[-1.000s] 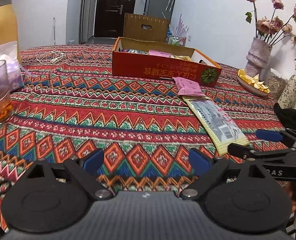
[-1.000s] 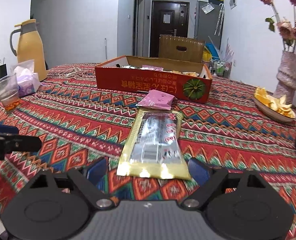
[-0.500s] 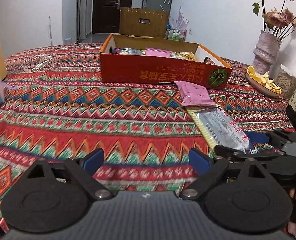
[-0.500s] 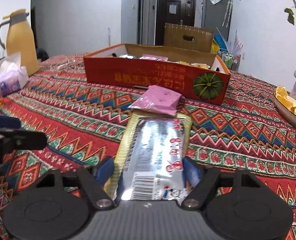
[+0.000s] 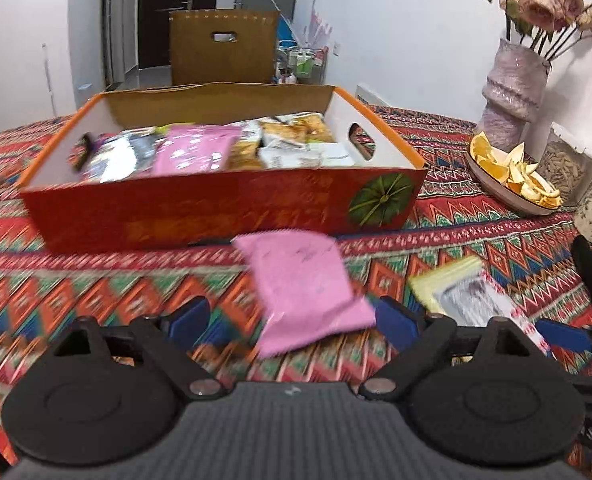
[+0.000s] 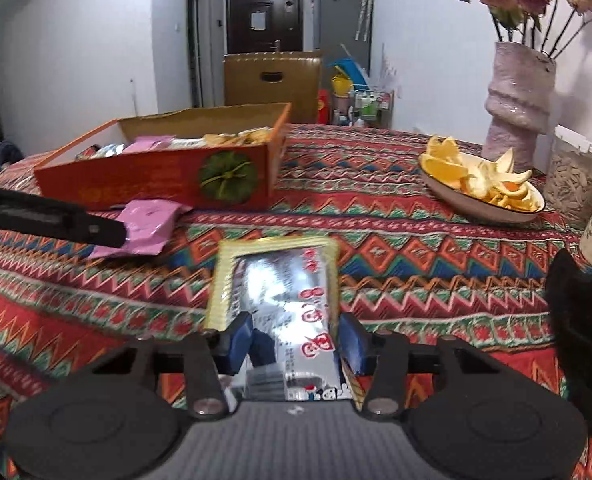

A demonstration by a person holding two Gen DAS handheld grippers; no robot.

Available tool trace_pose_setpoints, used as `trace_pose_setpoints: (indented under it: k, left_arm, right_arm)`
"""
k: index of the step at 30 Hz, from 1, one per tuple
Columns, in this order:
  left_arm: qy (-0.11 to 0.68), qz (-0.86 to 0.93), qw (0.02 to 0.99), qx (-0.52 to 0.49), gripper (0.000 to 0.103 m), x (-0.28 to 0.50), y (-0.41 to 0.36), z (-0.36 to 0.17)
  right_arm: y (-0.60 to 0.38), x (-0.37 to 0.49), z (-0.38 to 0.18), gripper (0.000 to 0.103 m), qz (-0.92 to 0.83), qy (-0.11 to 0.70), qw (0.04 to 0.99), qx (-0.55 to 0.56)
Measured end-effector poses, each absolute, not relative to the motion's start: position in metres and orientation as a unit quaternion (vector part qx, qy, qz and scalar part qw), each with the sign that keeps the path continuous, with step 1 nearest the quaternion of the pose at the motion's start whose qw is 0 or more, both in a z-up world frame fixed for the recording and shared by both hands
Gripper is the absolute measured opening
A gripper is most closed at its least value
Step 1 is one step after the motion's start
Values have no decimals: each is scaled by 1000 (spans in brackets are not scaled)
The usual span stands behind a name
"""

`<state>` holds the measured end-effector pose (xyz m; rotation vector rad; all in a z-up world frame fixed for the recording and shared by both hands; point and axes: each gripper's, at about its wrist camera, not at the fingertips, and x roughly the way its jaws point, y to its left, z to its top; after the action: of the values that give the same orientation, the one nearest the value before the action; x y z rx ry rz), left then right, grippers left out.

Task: Organize snacks
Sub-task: 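Grasp a silver-and-gold packet with the right tool while the left tool grasps a pink packet, then carry both held packets over the open orange box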

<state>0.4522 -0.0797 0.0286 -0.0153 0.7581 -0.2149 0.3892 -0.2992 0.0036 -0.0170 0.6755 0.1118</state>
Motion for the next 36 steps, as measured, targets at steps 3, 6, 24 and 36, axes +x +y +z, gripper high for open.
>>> trace_pose_setpoints:
  k: [3,6,24,36]
  left_arm:
    - [375,-105,921,4,77,469,-93,19]
    - [376,-100,921,17,73,476,-100,9]
    - [366,-99,925,-15,62,356,-61,32]
    - [321,-74,943,-49,63,261,-15,61]
  right_arm:
    - [-305,396,4,62,69,327,943,13]
    - [-304,404,-1,70,96,333,938,23]
    - [-287,357,3,36,96,313,945,-13]
    - [-257,272,47,36,125,261,957,3]
